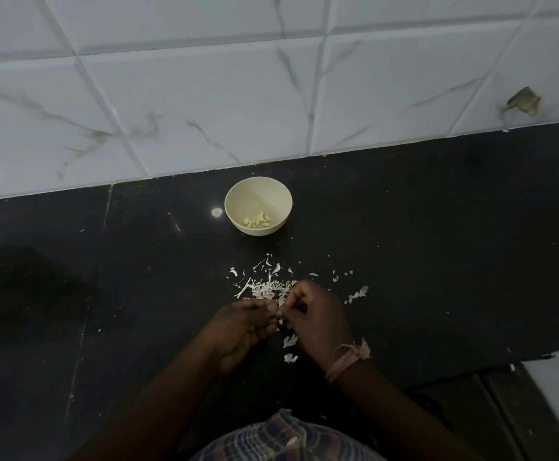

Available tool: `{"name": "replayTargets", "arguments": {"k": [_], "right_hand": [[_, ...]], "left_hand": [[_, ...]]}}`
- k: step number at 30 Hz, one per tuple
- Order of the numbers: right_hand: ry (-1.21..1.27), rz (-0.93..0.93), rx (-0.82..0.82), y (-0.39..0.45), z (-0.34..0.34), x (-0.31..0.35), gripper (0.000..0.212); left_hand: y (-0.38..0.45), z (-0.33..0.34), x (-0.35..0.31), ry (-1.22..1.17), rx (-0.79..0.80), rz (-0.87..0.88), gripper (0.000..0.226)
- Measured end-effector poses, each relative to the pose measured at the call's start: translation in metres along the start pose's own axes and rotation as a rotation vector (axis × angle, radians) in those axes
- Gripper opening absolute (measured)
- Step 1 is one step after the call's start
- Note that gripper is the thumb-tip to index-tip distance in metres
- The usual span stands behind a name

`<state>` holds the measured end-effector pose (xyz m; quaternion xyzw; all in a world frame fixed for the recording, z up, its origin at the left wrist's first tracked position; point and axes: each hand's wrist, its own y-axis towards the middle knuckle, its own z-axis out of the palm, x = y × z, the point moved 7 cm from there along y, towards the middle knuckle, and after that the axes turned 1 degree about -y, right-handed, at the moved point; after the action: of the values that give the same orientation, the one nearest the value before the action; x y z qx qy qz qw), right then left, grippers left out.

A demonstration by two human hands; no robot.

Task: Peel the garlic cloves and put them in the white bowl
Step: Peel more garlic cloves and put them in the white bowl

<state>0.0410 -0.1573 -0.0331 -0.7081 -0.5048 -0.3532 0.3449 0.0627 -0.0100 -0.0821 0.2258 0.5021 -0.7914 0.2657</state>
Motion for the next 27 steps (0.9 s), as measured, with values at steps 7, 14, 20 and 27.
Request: {"name": "replayTargets", "arguments": {"k": [7, 14, 20, 27], "right_hand": [[-0.129, -0.038, 0.062, -0.004, 0.008, -0.007, 0.027], [-0.447, -0.128, 0.064, -0.009, 0.013, -0.011, 0.005], [-0.224, -0.207, 0.031, -0.009, 0.028, 0.004, 0.028], [-0.003, -0.03, 0.041, 0.009, 0.019, 0.005, 0.014]], "left_hand": [[0.002, -0.013, 0.008, -0.127, -0.117, 0.022, 0.012], [0.003, -0.013, 0.006, -0.046, -0.18, 0.078, 0.012], [0.001, -0.009, 0.002, 0.039, -0.16, 0.111, 0.011], [0.001, -0.011, -0.016, -0.007, -0.162, 0.144, 0.012]]}}
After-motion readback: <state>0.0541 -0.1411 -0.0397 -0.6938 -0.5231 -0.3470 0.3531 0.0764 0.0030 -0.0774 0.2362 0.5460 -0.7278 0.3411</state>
